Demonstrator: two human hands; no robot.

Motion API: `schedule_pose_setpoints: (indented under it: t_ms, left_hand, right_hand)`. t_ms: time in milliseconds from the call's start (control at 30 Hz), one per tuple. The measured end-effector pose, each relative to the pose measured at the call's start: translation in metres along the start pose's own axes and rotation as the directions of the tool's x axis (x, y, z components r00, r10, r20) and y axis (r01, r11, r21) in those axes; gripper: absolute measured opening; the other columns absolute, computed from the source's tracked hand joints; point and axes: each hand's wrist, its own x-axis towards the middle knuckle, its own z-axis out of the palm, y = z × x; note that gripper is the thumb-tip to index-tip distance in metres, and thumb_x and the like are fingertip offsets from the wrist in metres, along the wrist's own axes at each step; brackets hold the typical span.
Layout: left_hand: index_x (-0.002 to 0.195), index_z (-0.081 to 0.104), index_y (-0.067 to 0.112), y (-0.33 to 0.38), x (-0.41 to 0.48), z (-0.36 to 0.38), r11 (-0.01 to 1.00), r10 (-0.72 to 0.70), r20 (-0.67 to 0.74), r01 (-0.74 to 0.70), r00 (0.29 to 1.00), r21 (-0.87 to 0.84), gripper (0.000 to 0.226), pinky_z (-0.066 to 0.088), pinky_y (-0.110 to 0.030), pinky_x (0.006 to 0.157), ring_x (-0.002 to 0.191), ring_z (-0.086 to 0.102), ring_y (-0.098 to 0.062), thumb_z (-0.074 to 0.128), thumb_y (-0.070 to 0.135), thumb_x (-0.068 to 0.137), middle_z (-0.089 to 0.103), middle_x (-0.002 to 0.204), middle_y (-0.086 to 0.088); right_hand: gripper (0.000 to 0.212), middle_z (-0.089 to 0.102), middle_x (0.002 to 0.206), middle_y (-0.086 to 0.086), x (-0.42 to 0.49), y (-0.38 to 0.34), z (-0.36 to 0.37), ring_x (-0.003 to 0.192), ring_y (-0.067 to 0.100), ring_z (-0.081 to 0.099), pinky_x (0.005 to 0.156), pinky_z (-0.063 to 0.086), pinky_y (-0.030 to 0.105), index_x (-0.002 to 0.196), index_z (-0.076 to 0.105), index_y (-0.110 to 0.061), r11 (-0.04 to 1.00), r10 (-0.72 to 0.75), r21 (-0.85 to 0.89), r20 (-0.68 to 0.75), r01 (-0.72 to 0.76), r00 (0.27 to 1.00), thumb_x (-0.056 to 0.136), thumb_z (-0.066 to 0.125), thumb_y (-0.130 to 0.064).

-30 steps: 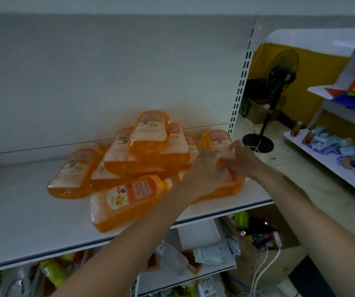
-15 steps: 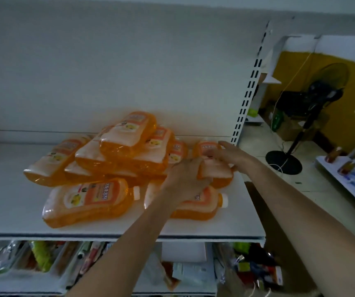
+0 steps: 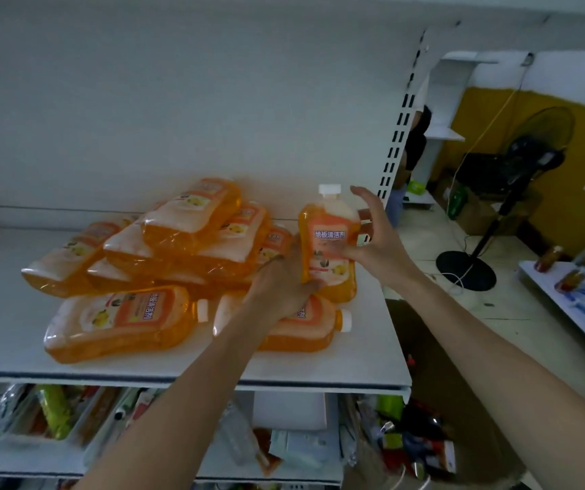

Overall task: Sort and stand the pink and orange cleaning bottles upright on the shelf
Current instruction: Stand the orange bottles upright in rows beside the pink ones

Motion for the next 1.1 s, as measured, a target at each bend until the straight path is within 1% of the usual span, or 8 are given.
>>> schedule_pose_setpoints:
  t_ms: [100, 267, 433, 633, 767, 867, 967, 1100]
  left_hand:
    - [0.145, 0.012, 0.023, -0.001, 0.0, 0.001, 0.999, 0.03, -0.019, -0.03, 0.999, 0.011, 0.067, 0.044, -0.035, 0.089, 0.115, 0.054, -0.025, 0.052, 0.039, 0.092, 0.054, 0.131, -0.004]
    - [0.145, 0.018, 0.027, -0.003, 0.002, 0.0, 1.0, 0.014, -0.03, -0.013, 0.999, 0.022, 0.062, 0.044, -0.038, 0.089, 0.114, 0.054, -0.026, 0.049, 0.039, 0.093, 0.057, 0.128, -0.003]
    - [0.132, 0.043, 0.019, 0.006, -0.001, -0.002, 0.985, -0.004, -0.031, 0.009, 1.0, 0.17, 0.043, 0.044, -0.032, 0.084, 0.111, 0.055, -0.025, 0.038, 0.042, 0.097, 0.059, 0.121, -0.008]
    - [0.131, 0.045, 0.024, 0.004, -0.008, -0.002, 0.993, 0.001, 0.006, -0.002, 1.0, 0.114, 0.048, 0.042, -0.032, 0.091, 0.115, 0.051, -0.019, 0.043, 0.051, 0.091, 0.056, 0.125, 0.001]
    - [0.129, 0.047, 0.026, 0.002, -0.007, -0.002, 0.996, 0.006, 0.0, -0.006, 1.0, 0.093, 0.05, 0.04, -0.029, 0.09, 0.115, 0.05, -0.017, 0.046, 0.054, 0.088, 0.058, 0.122, 0.005]
    - [0.125, 0.052, 0.026, 0.001, -0.007, -0.003, 0.996, -0.001, 0.005, 0.001, 1.0, 0.085, 0.046, 0.038, -0.026, 0.085, 0.111, 0.051, -0.015, 0.047, 0.053, 0.088, 0.059, 0.119, 0.006]
    - [0.112, 0.064, 0.024, 0.002, -0.006, -0.005, 0.996, -0.012, 0.013, 0.011, 1.0, 0.087, 0.043, 0.038, -0.022, 0.075, 0.096, 0.056, -0.013, 0.043, 0.054, 0.09, 0.065, 0.107, 0.003]
    - [0.087, 0.073, 0.017, 0.005, -0.005, -0.004, 0.99, -0.013, 0.075, 0.002, 0.997, 0.14, 0.061, 0.045, -0.025, 0.073, 0.079, 0.059, -0.012, 0.032, 0.062, 0.09, 0.068, 0.077, 0.0]
  right_hand:
    - [0.084, 0.044, 0.128, -0.008, -0.004, 0.003, -0.003, 0.111, 0.008, 0.05, 0.092, 0.049, 0.031, 0.133, 0.033, -0.043, 0.992, -0.059, -0.105, 0.053, 0.065, 0.997, 0.065, 0.082, -0.037]
    - [0.09, 0.042, 0.12, -0.013, -0.011, 0.003, -0.004, 0.099, -0.008, 0.051, 0.077, 0.043, 0.004, 0.132, 0.028, -0.033, 0.979, -0.141, -0.136, 0.066, 0.149, 0.988, 0.063, 0.085, -0.02]
    - [0.089, 0.039, 0.112, -0.029, -0.005, 0.007, -0.007, 0.096, -0.015, 0.05, 0.075, 0.04, 0.0, 0.13, 0.025, -0.038, 0.971, -0.144, -0.178, 0.087, 0.158, 0.986, 0.066, 0.084, -0.02]
    - [0.082, 0.044, 0.109, -0.018, 0.008, 0.013, -0.012, 0.094, -0.015, 0.051, 0.075, 0.045, 0.005, 0.127, 0.034, -0.022, 0.957, -0.188, -0.225, 0.009, 0.185, 0.982, 0.063, 0.085, -0.014]
    - [0.092, 0.045, 0.116, 0.004, 0.014, 0.022, -0.008, 0.096, -0.011, 0.044, 0.077, 0.038, 0.0, 0.131, 0.035, -0.008, 0.95, -0.22, -0.256, -0.145, 0.178, 0.965, 0.058, 0.082, -0.039]
    - [0.101, 0.04, 0.126, 0.013, 0.024, 0.027, -0.008, 0.099, 0.005, 0.034, 0.077, 0.032, -0.002, 0.138, 0.032, -0.017, 0.947, -0.161, -0.303, -0.173, 0.103, 0.972, 0.052, 0.073, -0.053]
    - [0.098, 0.042, 0.124, 0.012, 0.029, 0.027, -0.008, 0.103, 0.006, 0.042, 0.084, 0.045, 0.019, 0.139, 0.031, -0.016, 0.939, -0.149, -0.333, -0.16, 0.089, 0.976, 0.059, 0.085, -0.032]
    - [0.087, 0.042, 0.111, -0.003, 0.034, 0.027, -0.009, 0.09, -0.032, 0.035, 0.067, 0.032, -0.007, 0.137, 0.031, -0.003, 0.935, -0.197, -0.325, -0.154, 0.139, 0.968, 0.066, 0.082, -0.006]
